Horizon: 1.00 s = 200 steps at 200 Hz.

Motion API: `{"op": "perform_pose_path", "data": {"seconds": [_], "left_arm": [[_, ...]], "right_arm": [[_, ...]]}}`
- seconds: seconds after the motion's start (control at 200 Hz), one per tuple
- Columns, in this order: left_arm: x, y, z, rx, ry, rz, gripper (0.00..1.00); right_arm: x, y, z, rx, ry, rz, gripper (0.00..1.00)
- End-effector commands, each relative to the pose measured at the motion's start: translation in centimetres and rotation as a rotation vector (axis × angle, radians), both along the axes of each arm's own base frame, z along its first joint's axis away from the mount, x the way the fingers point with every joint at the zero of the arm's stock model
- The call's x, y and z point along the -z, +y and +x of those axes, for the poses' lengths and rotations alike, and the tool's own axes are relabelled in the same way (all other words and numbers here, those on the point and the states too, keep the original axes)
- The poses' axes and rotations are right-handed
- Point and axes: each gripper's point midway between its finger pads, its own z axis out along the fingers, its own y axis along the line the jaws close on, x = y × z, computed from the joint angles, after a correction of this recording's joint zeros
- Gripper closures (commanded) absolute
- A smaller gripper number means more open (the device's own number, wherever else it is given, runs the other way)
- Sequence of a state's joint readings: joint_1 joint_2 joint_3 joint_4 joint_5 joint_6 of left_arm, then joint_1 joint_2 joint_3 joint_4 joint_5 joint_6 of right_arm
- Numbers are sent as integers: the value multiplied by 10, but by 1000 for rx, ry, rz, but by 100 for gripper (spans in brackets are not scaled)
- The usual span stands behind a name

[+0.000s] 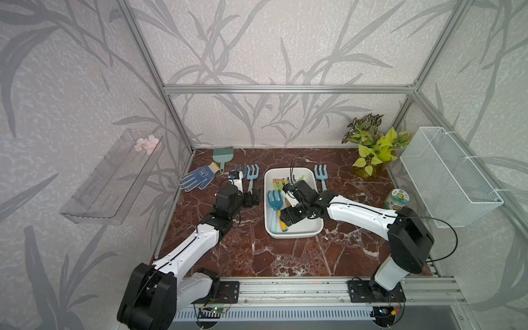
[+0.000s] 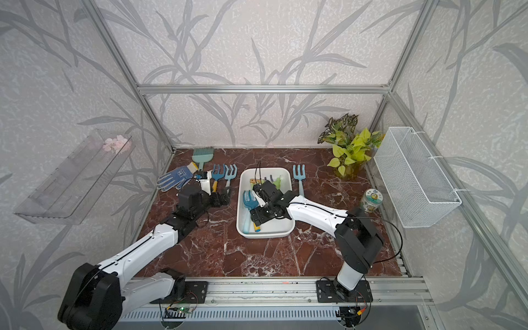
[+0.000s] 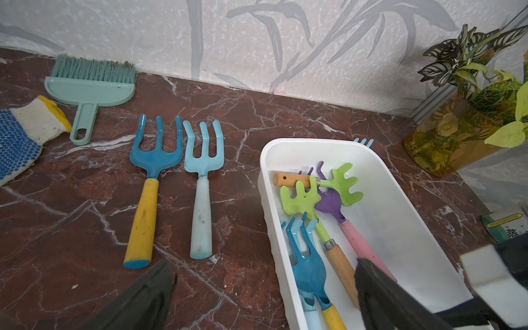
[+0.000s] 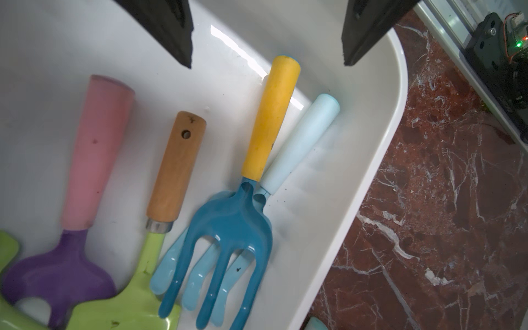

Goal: Take the hand rake out of the storage box
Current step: Pick up the rake from the storage box.

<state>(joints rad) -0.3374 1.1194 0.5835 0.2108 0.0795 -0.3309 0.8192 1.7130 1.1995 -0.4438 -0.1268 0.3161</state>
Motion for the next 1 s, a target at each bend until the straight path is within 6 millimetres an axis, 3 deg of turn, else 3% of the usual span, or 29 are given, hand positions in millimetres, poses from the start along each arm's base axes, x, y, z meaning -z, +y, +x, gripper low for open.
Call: {"op": "perform_pose_path", "data": {"seconds": [0.0, 0.11, 0.25, 0.345, 0.595, 0.995], "left_arm": [[-13, 1, -3, 19, -56, 3, 0], [-15, 6, -5, 1, -67, 2, 0], [-15, 11, -6, -14, -71, 1, 0], [-15, 13, -6, -18, -71, -1, 0], [-17, 17, -7, -26, -80, -16, 0], [-19, 18, -8, -24, -86, -28, 0]], "right_arm": [[7, 4, 7, 10, 7, -48, 16], [14, 11, 11, 3, 11, -52, 19], [19, 23, 19, -4, 11, -52, 38], [23, 28, 24, -3, 11, -67, 44], [45, 29, 27, 6, 39, -128, 53], [62, 33, 25, 5, 84, -145, 61]]}}
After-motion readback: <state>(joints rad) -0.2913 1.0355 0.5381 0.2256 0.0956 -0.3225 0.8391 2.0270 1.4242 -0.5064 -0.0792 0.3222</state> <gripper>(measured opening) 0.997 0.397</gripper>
